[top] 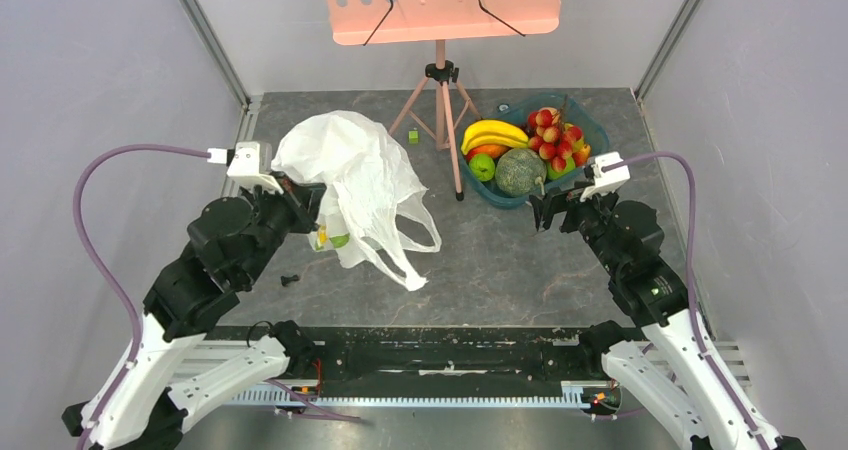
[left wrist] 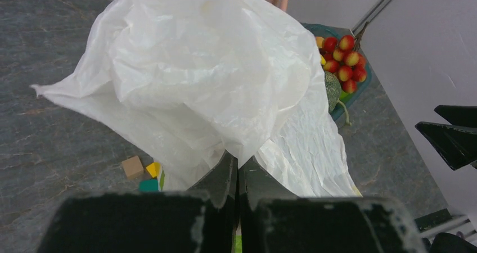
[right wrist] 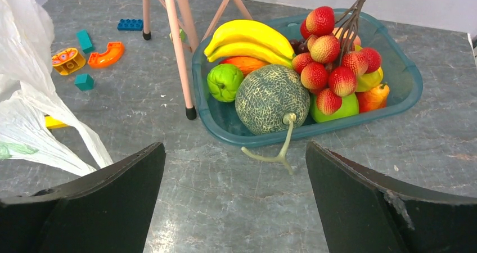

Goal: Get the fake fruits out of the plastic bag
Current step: Adjust the plastic bag at the center of the board.

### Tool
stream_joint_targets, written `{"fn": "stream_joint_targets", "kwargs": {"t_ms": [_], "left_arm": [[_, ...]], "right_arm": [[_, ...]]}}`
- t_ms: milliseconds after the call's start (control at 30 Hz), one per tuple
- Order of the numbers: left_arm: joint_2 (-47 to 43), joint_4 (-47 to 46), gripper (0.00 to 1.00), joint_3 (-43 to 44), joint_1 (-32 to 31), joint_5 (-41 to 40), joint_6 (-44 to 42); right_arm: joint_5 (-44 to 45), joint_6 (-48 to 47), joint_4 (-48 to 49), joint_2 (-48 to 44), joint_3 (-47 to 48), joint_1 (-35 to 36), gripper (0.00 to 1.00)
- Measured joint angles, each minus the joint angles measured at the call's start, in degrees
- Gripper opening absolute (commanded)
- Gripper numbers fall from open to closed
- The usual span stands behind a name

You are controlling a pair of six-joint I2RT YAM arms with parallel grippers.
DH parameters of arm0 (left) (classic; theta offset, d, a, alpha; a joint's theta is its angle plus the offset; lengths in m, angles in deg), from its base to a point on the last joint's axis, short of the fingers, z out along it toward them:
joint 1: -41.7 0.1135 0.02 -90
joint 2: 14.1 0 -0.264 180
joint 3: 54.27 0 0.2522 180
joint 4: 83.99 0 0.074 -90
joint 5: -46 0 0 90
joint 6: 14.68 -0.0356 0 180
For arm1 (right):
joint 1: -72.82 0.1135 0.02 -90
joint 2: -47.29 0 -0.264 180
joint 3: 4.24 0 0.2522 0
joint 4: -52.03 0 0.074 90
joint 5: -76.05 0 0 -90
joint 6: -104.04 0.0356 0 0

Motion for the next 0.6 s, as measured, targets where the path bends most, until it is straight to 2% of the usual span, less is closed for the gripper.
{"fn": "stream_joint_targets", "kwargs": {"t_ms": [133,433,600], "left_arm": [[1.20,-0.50,0.02,-0.13,0.00,1.46,0.02],[11.45,-7.87,0.02,1.57,0.00,13.07,0.24],[10.67,-10.03,0.02,1.49,0.02,12.70,0.24]], "right_arm": [[0.07,0.02,-0.61,-0.11,-0.61,0.00,0.98],[0.31,0.11,-1.05,-0.52,-1.05,0.00,0.98],[0.31,0.72,-1.05,-0.83,-1.77,0.00,0.98]]}}
